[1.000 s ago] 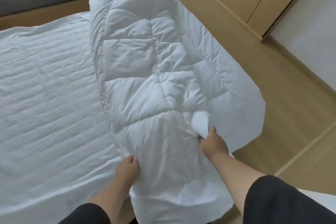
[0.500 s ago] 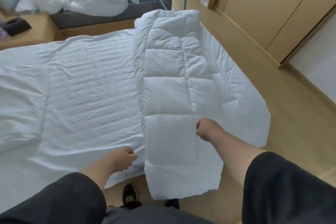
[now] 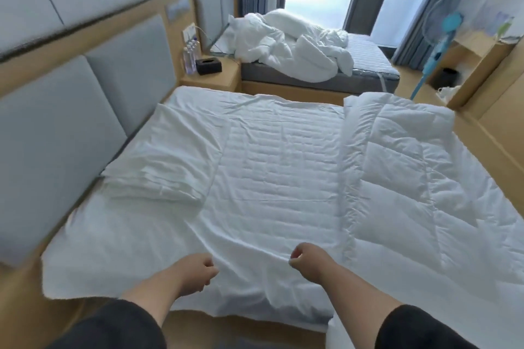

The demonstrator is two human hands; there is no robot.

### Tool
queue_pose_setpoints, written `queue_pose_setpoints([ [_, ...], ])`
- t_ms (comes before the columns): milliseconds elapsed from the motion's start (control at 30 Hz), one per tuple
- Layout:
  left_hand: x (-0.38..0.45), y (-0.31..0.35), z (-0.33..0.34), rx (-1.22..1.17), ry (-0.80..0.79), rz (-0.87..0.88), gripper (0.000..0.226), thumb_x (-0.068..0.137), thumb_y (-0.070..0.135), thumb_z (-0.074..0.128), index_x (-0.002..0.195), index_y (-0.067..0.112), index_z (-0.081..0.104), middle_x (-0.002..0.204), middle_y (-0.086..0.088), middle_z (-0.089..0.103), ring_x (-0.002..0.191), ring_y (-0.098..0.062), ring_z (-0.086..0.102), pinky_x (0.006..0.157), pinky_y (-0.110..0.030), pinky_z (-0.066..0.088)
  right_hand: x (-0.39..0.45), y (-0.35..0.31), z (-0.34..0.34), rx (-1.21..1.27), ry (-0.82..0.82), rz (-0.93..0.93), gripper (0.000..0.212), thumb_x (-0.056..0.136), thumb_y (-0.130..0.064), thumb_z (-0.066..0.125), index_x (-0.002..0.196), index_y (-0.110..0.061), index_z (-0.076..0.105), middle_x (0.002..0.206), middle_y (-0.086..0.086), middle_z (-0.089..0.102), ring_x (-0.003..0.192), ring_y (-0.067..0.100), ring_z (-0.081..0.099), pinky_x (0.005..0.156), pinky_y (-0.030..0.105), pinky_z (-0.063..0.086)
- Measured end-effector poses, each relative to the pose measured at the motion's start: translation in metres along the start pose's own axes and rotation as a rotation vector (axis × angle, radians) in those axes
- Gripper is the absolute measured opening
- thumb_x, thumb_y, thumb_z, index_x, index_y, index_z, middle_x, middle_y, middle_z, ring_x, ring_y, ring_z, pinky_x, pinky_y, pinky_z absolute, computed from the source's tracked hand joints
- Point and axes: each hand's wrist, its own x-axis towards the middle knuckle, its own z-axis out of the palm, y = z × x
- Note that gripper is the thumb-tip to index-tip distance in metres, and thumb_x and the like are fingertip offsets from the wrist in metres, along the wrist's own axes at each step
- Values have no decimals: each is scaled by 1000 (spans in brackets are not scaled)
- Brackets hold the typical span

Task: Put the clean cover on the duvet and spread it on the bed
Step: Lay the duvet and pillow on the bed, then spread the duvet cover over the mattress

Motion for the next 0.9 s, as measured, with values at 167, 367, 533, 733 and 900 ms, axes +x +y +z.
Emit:
queue_pose_setpoints([
  [167, -15, -114, -88, -46, 62, -79, 19, 94, 31, 49, 83, 18, 56, 87, 1, 68, 68, -13, 60, 57, -22, 44, 22, -135, 81, -58, -180, -78, 5, 83, -37, 65, 79, -34, 64, 88, -9, 69, 88, 15, 66, 79, 28, 52],
  [367, -33, -209, -149, -160, 144, -177, 23, 100, 34, 53, 83, 19, 60, 85, 2, 69, 76, -11, 65, 64, -21, 47, 43, -222, 110, -164, -255, -64, 17, 87, -31, 64, 72, -31, 58, 77, -10, 60, 87, 17, 61, 88, 30, 53],
  [533, -38, -256, -168, -288, 254, -261, 24, 97, 39, 54, 87, 20, 65, 83, 3, 74, 75, -13, 67, 72, -28, 51, 91, -276, 120, -285, -286, -102, 17, 92, -23, 61, 75, -23, 58, 78, -5, 59, 83, 19, 56, 76, 26, 47],
  [733, -20, -295, -179, -406, 235, -387, 22, 85, 43, 54, 82, 24, 66, 77, 9, 74, 66, -9, 66, 62, -25, 50, 170, -342, 149, -403, -349, -190, 16, 88, -20, 57, 72, -20, 54, 76, -1, 58, 63, 14, 52, 57, 22, 40],
  [900, 20, -306, -207, -501, 221, -507, 19, 82, 38, 52, 79, 25, 65, 80, 4, 74, 61, -12, 64, 57, -26, 48, 254, -397, 166, -430, -382, -218, 12, 91, -23, 54, 93, -19, 65, 90, -2, 64, 73, 16, 57, 59, 22, 41],
])
